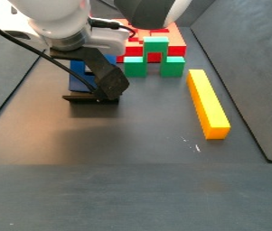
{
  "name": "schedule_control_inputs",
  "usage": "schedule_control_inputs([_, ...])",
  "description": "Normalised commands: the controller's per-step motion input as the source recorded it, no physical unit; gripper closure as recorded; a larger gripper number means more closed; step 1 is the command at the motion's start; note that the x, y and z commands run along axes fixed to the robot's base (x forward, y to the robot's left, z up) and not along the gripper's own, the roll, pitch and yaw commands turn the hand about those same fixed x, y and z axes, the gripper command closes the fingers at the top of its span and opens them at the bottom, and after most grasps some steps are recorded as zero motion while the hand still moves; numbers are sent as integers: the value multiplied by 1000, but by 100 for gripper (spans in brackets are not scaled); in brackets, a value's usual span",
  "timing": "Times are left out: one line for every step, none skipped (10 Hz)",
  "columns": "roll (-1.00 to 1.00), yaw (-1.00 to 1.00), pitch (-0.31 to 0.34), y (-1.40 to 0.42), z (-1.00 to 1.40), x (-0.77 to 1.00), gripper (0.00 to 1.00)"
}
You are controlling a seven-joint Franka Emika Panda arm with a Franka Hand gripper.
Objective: Pick up the blue object. Move up. Place the blue object on the fixture. Regrasp the blue object. Move to above the board. Insert the blue object.
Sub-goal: Place the blue object on the fixture, then regrasp the blue object.
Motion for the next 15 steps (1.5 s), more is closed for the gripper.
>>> schedule_control_inputs([377, -229, 383, 0, -94, 146, 100])
schedule_control_inputs([200, -243, 311, 0, -89, 134, 100])
schedule_control_inputs([0, -166, 40, 0, -123, 63, 100])
schedule_control_inputs([0, -100, 0, 0, -131, 191, 100])
schedule_control_inputs([-20, -86, 6, 0, -137, 246, 100])
schedule_control_inputs([-6, -66, 0, 0, -131, 206, 100])
schedule_control_inputs([0, -31, 14, 0, -166, 186, 100])
schedule_control_inputs([0, -69, 0, 0, -106, 63, 100])
schedule_control_inputs([6, 0, 0, 0, 0, 0, 100])
schedule_control_inputs([0, 0, 0, 0, 0, 0, 100])
schedule_control_inputs([0, 0, 0, 0, 0, 0, 0])
schedule_control_inputs([0, 0, 0, 0, 0, 43, 0])
schedule_control_inputs([0, 0, 34, 17, 3, 71, 0])
schedule_control_inputs([-66, -3, 131, 174, 249, 200, 0])
schedule_control_inputs([-266, -49, 89, 391, 429, 151, 0])
